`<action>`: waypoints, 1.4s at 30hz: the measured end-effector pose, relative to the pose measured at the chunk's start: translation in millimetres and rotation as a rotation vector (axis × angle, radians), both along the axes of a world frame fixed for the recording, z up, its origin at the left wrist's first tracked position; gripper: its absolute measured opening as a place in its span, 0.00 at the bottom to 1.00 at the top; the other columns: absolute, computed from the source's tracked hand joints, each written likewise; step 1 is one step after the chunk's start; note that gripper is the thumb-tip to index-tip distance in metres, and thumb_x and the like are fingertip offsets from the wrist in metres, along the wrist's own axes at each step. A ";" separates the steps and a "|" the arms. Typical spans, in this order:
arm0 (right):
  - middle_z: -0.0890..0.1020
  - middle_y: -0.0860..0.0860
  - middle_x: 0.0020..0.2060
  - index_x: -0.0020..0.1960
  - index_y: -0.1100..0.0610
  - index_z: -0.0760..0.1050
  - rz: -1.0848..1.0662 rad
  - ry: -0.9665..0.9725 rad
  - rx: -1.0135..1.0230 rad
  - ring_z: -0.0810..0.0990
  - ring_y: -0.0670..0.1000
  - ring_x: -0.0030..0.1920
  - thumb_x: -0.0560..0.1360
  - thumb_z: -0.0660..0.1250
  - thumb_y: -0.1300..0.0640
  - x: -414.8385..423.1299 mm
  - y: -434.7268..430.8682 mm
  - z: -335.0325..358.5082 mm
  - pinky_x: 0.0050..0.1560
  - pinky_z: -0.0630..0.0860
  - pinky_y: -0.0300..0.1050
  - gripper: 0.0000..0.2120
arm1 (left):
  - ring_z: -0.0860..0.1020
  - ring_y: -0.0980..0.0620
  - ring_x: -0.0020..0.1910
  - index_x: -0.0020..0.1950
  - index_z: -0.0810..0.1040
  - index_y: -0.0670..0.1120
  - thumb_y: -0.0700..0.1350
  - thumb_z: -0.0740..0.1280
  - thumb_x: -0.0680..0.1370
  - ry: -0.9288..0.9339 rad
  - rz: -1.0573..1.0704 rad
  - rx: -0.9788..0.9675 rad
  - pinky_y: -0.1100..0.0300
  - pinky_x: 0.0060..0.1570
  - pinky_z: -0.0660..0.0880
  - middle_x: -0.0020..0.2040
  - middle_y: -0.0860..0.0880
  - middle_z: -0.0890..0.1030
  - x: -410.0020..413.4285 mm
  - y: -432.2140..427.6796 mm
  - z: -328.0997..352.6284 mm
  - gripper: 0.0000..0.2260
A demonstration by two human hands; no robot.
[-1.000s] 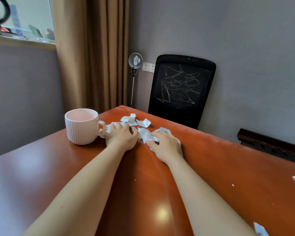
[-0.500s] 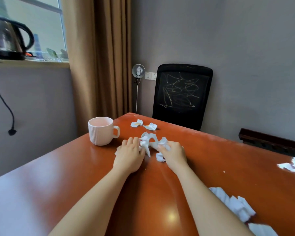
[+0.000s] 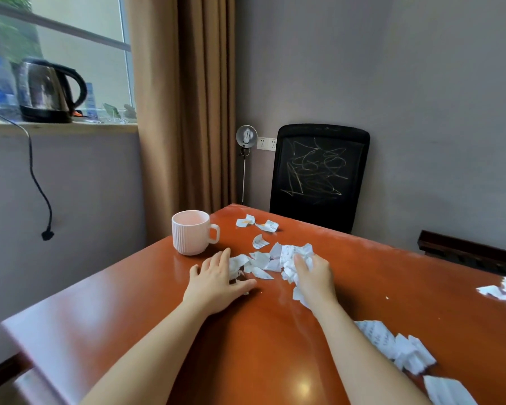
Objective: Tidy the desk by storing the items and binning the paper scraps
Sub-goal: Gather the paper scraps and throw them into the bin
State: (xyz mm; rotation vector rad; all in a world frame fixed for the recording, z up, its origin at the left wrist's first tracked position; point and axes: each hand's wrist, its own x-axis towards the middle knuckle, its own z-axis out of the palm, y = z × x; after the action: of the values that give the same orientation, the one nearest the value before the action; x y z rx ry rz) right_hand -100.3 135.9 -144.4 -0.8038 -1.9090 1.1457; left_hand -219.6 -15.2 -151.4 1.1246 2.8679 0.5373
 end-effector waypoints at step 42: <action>0.70 0.51 0.29 0.34 0.57 0.68 -0.001 -0.012 -0.048 0.69 0.47 0.30 0.79 0.60 0.56 6.8 -10.3 4.4 0.29 0.64 0.37 0.15 | 0.73 0.52 0.27 0.31 0.73 0.43 0.54 0.56 0.81 -0.375 0.032 0.653 0.56 0.34 0.71 0.27 0.48 0.75 20.7 -11.8 12.5 0.23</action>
State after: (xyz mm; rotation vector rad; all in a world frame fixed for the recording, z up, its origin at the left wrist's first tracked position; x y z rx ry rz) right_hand -93.5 125.5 -140.0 -0.8398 -1.8973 1.1923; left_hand -198.9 -27.0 -138.9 0.8817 2.4328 1.5714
